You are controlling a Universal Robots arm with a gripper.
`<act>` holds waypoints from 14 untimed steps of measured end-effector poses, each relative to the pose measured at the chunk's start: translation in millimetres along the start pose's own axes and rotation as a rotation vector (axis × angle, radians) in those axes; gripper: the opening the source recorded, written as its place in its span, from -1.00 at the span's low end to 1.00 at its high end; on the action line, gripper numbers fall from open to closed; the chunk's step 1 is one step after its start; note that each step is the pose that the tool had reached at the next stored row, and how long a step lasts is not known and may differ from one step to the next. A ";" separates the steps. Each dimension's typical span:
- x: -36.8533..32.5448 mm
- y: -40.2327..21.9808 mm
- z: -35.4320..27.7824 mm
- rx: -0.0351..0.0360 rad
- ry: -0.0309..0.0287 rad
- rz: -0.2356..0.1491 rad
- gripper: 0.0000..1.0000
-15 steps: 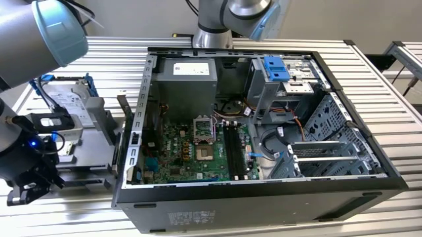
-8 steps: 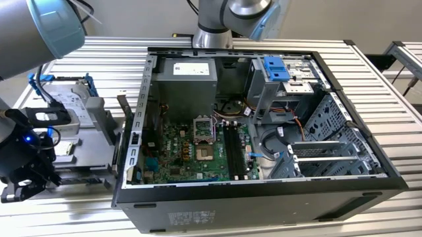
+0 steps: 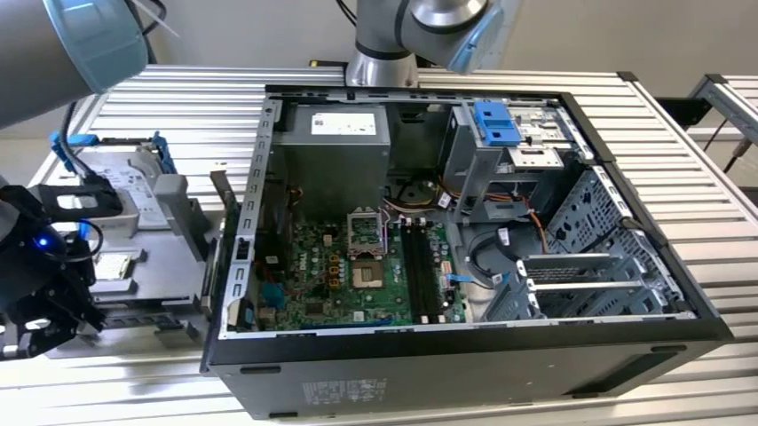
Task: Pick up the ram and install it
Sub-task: 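Pick up the ram and move it above insertion slot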
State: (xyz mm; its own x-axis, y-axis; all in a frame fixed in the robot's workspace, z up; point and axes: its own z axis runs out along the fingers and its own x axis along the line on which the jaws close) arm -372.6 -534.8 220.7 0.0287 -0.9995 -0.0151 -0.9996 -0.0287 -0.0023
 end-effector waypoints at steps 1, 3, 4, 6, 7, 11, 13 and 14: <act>0.0 0.0 -1.8 -0.0001 0.0001 0.000 -1.00; -0.1 0.0 -5.0 0.0000 0.0001 0.000 -1.00; -0.1 0.0 -6.5 0.0000 0.0002 0.000 -1.00; -0.1 0.0 -9.2 0.0000 0.0005 0.000 -1.00; -0.2 -0.1 -10.7 0.0000 0.0008 0.000 -1.00; -0.2 -0.1 -15.9 0.0000 0.0024 0.000 -1.00; -0.3 -0.1 -18.3 0.0000 0.0033 0.000 -1.00; -0.3 -0.1 -19.6 -0.0001 0.0035 0.000 -1.00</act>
State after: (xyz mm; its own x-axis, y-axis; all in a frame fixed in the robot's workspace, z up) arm -372.5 -534.8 240.4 0.0287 -0.9995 -0.0116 -0.9996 -0.0287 -0.0022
